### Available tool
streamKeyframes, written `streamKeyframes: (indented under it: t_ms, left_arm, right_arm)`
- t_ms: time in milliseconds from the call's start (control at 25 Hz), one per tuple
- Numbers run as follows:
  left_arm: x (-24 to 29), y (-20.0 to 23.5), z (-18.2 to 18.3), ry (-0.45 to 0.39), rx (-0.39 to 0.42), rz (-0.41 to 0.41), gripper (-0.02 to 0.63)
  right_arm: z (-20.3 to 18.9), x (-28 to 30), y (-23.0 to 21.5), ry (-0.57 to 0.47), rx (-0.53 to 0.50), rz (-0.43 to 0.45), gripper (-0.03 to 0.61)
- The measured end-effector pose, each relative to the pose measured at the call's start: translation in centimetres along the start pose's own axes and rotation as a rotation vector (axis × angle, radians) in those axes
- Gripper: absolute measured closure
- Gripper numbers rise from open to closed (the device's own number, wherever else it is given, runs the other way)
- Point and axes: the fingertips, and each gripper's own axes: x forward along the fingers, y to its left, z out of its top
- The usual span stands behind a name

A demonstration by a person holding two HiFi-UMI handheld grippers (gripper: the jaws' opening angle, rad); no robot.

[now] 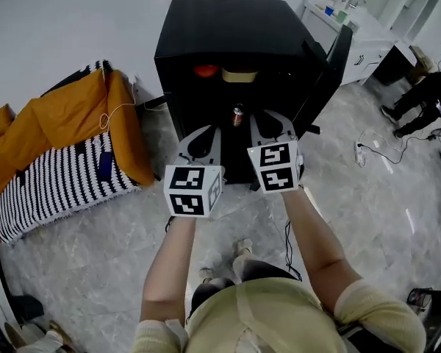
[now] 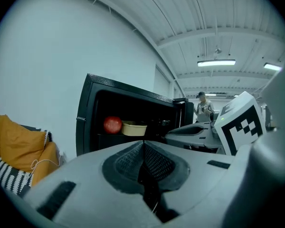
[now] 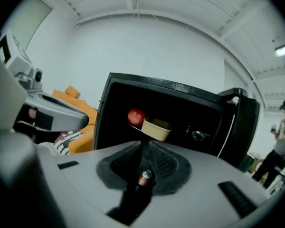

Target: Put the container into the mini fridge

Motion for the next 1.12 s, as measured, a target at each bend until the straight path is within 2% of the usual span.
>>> streamKeyframes:
  t_ms: [360, 560, 1120]
  left_arm:
    - [-3.8, -1.9, -1.7, 0.043, -0.050, -0.050, 0.591]
    - [-6.1, -2.5, -2.2, 0.045, -0.067, -0.049, 0.591]
    - [-11.8, -2.7, -4.1, 0.073, -0.085, -0.003, 0.591]
  right_arm:
    - [-2.3, -5.1, 1.2, -0.001, 0.191, -0.034, 0.526]
    - [-2.7, -7.9, 3.1, -0.017, 0.363, 0.018, 0.531]
    - [-4.9, -13.2, 6.1, -0.002, 0.465, -0.015, 0.545]
